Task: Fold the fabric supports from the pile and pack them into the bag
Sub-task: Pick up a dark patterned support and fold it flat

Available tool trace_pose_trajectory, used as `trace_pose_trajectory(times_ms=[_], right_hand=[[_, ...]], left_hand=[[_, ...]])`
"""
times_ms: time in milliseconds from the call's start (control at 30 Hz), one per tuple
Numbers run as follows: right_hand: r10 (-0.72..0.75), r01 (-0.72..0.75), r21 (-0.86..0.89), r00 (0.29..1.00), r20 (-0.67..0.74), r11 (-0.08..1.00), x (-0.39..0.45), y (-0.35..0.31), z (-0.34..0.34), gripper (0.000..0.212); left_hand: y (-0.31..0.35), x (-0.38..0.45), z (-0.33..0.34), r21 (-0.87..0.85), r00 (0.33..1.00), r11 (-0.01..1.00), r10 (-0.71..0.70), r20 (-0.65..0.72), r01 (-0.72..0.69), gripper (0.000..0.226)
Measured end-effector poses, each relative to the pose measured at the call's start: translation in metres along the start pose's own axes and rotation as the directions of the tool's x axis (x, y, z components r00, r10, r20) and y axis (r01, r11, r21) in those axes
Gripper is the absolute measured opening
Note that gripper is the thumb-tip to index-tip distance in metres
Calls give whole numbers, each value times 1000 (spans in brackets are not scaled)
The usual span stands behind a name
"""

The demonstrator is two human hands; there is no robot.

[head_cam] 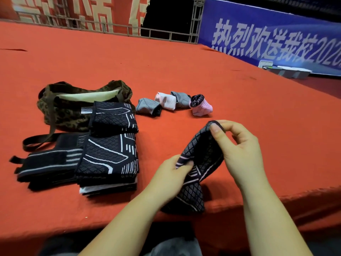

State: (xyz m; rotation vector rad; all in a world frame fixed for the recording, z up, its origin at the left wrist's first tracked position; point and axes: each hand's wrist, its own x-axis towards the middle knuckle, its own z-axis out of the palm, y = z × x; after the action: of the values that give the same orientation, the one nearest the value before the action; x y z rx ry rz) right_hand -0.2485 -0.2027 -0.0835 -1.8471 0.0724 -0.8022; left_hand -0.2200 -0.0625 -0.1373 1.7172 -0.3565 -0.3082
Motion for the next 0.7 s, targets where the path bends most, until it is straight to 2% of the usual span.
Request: trace_pose_trajectory(times_ms=[67,167,333,400,467,533,600,667,700], right_hand=[[35,-33,-56,999,26,998,-3,7,-3,21],[73,-70,-84,997,33,994,-8,14,-5,19],[72,-80,-74,992,-100,994,0,16,-22,12],[68,-74,-59,994,-90,996,2,12,-25,7],[65,-66,-33,997,-39,997,1,7,-21,12],[76,-76,-15,997,-10,997,-1,2,-14,16],[91,-92,-34,996,-21,995,-3,-2,-8,17],[103,-106,-80,994,-47,991,-2,-1,-4,21],[101,-107,-104,993,-58,989,-3,-1,-3,20]], left_hand=[[6,-2,-4,-180,996,980,-83,46,90,17],[10,-2,-12,-277,984,946,-145,100,168,22],[6,-3,-21,-230,986,965,-100,132,129,20],[3,-3,-22,-237,984,962,-106,140,137,20],[0,-2,-20,-255,987,954,-140,79,156,22],[-2,-2,-15,-177,984,970,-174,-39,164,25],[-6,-7,-9,-88,972,979,-196,-131,186,46],[-11,-15,-3,-12,971,980,-199,-129,199,82],[-14,-21,2,84,978,977,-187,-98,195,93]])
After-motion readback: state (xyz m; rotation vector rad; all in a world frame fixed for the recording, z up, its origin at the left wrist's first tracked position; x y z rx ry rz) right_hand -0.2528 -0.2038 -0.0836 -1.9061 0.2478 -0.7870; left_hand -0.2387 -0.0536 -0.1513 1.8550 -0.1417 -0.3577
